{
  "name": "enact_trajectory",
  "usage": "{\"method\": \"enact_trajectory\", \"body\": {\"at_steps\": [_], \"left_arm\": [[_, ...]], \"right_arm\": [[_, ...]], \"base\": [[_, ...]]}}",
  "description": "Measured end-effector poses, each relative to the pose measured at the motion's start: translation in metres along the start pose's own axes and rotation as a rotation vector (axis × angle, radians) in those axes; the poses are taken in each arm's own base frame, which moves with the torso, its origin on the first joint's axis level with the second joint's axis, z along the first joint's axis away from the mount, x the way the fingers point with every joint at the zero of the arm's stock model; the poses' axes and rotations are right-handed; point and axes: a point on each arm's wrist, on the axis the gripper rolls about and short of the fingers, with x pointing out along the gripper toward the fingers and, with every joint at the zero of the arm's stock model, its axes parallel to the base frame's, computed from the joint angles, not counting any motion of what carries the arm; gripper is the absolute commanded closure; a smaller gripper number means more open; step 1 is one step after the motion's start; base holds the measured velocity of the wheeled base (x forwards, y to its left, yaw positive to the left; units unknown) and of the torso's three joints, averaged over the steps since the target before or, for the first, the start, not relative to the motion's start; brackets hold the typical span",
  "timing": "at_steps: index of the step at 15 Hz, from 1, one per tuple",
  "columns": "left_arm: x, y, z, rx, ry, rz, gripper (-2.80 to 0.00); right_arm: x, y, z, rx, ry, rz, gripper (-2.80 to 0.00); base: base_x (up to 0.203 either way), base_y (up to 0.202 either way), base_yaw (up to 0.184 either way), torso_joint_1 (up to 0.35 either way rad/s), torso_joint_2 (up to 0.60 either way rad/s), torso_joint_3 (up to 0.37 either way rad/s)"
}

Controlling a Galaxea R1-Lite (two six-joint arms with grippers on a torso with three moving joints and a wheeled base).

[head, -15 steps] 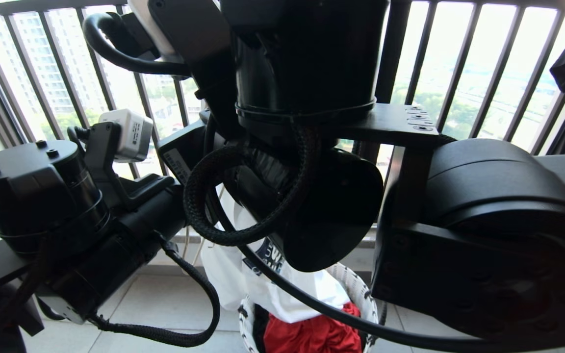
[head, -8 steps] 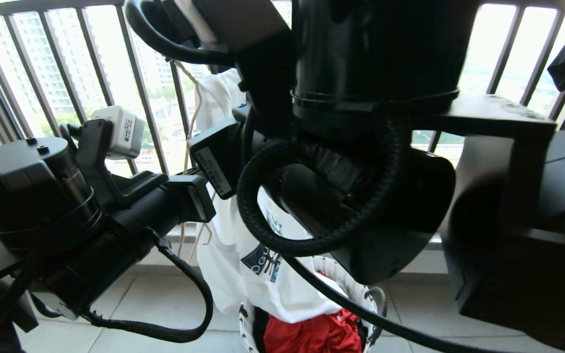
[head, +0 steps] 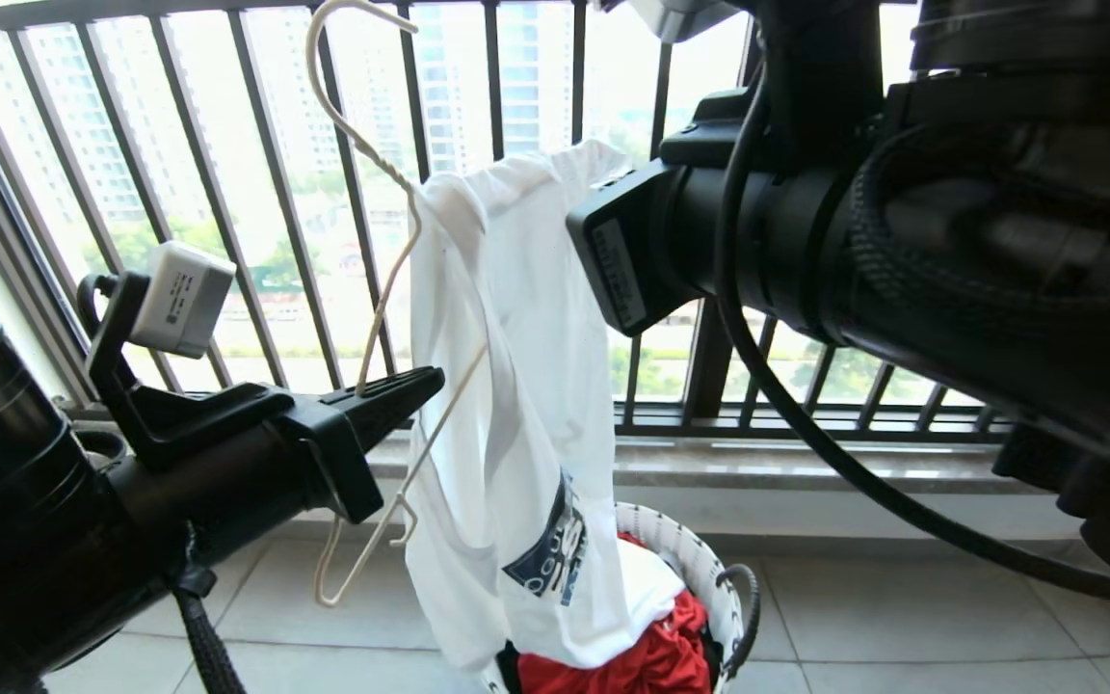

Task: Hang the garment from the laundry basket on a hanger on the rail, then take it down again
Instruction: Hang the clothes on the clothes rack

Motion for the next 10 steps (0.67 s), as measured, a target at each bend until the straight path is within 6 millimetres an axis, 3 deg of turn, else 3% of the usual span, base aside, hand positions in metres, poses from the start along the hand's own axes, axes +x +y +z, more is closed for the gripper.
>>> {"method": "enact_trajectory", "body": {"at_steps": [6, 10], "left_arm": [[-0.017, 0.014, -0.006, -0.082, 0.125, -0.177, 0.0], [-0.03, 0.011, -0.009, -0.126, 0.255, -0.261, 0.0]], "right_arm": [[-0.034, -0.035, 0.007, -0.14, 0.111, 0.054, 0.0], [-0.041, -0.04, 0.012, -0.185, 0.141, 0.173, 0.0]], "base": [[0.0, 0.0, 0.0, 0.0, 0.0, 0.0], [0.0, 0.0, 0.0, 0.0, 0.0, 0.0]]}}
